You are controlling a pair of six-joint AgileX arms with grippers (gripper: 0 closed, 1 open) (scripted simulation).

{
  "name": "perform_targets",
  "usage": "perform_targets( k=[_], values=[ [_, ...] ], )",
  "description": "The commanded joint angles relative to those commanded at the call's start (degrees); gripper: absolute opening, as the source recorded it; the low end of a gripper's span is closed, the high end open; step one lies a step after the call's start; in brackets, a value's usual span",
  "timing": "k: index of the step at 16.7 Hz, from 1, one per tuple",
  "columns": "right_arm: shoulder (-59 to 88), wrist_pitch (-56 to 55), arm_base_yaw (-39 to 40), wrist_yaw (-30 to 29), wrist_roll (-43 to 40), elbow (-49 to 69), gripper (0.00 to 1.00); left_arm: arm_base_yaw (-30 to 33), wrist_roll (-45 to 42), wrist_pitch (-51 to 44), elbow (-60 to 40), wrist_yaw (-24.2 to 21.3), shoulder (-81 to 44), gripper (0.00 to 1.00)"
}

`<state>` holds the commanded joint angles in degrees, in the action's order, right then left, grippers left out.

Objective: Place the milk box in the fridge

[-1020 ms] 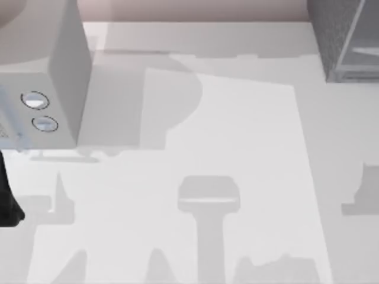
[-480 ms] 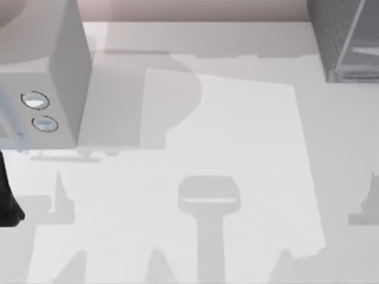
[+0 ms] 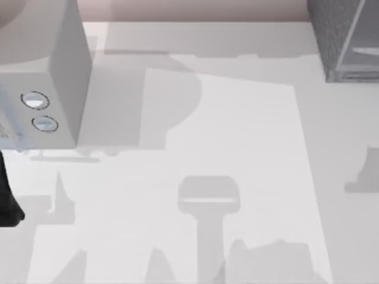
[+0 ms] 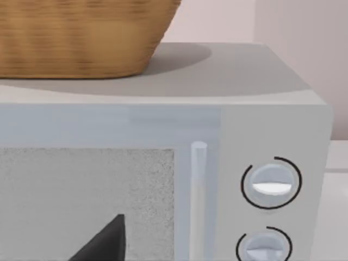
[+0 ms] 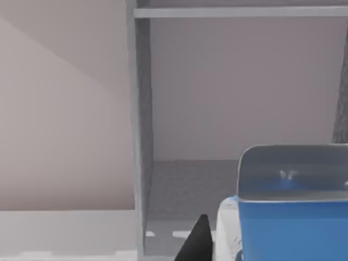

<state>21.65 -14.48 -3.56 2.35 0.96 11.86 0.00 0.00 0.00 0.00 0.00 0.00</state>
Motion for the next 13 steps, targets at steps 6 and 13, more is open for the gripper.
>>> perform_targets(
  k=[6,13],
  values=[
    [35.5,-19.53,-5.38,3.36,0.39,15.94,0.0,0.0,0.0,0.0,0.0,0.0,0.0,1.0],
    [78.67,-41.36,-10.42,8.31,0.3,33.68,0.0,0.0,0.0,0.0,0.0,0.0,0.0,1.0]
  ],
)
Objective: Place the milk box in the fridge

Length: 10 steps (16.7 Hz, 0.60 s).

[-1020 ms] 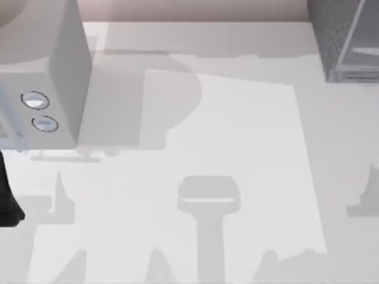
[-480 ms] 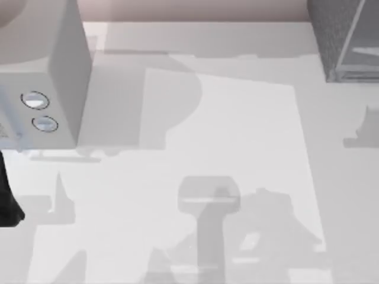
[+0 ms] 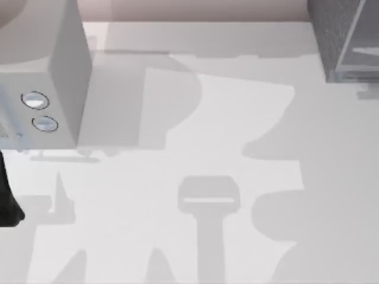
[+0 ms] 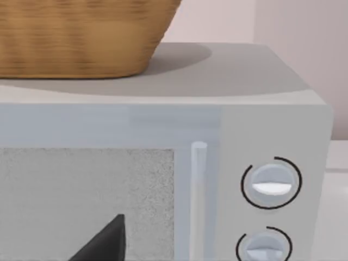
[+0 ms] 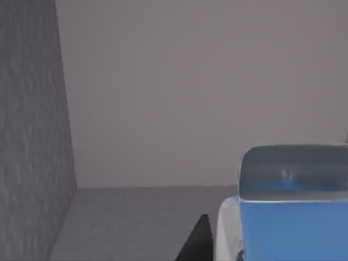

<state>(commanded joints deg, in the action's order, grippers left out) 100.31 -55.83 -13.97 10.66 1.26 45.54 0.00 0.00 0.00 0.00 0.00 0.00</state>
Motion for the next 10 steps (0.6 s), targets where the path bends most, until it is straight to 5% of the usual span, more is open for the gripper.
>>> perform_targets(
  k=[5,10],
  values=[
    [19.52,-10.18,-1.69,3.03,-0.31,8.25,0.0,0.0,0.0,0.0,0.0,0.0,0.0,1.0],
    [24.32,-12.86,-2.01,3.96,-0.43,10.43,0.0,0.0,0.0,0.0,0.0,0.0,0.0,1.0]
  ],
)
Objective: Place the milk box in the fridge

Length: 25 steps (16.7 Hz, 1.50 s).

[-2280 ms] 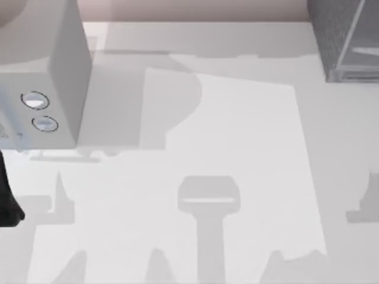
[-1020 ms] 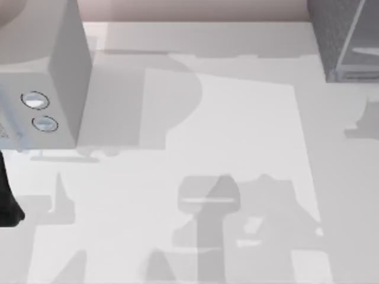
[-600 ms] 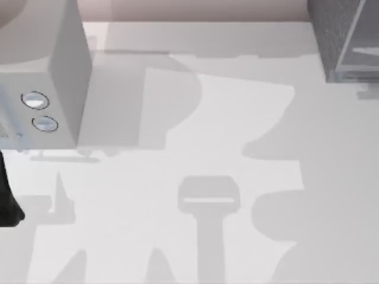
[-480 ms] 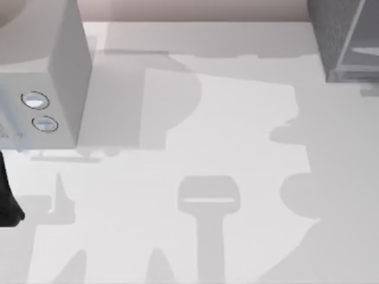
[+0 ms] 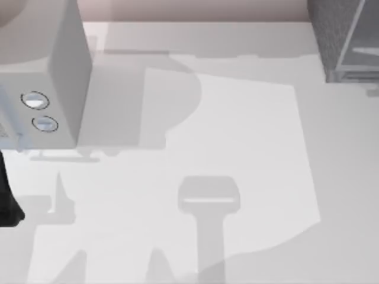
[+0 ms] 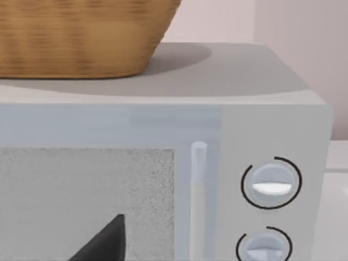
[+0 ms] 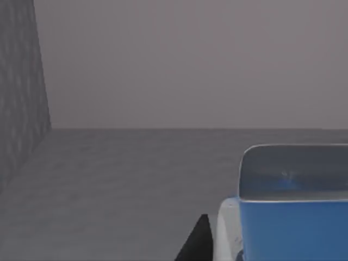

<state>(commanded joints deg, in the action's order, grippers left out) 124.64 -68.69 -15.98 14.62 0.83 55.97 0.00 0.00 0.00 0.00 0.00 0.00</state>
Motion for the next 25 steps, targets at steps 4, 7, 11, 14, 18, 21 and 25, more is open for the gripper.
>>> perform_targets(
  k=[4,7,11,14,18,21,25],
  values=[
    [0.0,0.23,0.32,-0.06,0.11,-0.15,0.0,0.0,0.0,0.0,0.0,0.0,0.0,1.0],
    [1.73,2.28,0.53,-0.5,0.34,3.73,0.0,0.0,0.0,0.0,0.0,0.0,0.0,1.0],
    [6.67,8.47,1.04,-1.87,0.57,14.75,0.0,0.0,0.0,0.0,0.0,0.0,0.0,1.0],
    [10.62,14.17,1.83,-2.84,0.49,24.38,0.0,0.0,0.0,0.0,0.0,0.0,0.0,1.0],
    [14.28,20.2,3.16,-3.44,0.11,34.11,0.0,0.0,0.0,0.0,0.0,0.0,0.0,1.0],
    [15.03,21.5,3.55,-3.47,-0.05,36.08,0.0,0.0,0.0,0.0,0.0,0.0,0.0,1.0],
    [15.03,21.5,3.55,-3.47,-0.05,36.08,0.08,0.0,0.0,0.0,0.0,0.0,0.0,1.0]
  ],
)
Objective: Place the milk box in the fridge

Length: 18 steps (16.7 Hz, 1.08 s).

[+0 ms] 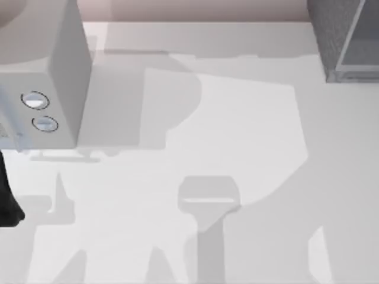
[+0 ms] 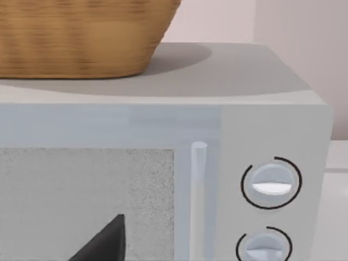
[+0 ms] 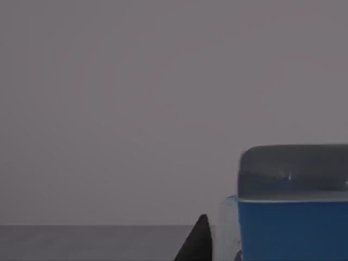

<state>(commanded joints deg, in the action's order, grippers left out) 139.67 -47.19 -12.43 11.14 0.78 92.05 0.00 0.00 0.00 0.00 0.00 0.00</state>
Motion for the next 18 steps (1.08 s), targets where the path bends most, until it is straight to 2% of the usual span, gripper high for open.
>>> perform_targets(
  k=[12,18],
  values=[
    [0.0,0.0,0.0,0.0,0.0,0.0,0.98,0.0,0.0,0.0,0.0,0.0,0.0,1.0],
    [0.0,0.0,0.0,0.0,0.0,0.0,1.0,0.0,0.0,0.0,0.0,0.0,0.0,1.0]
  ],
)
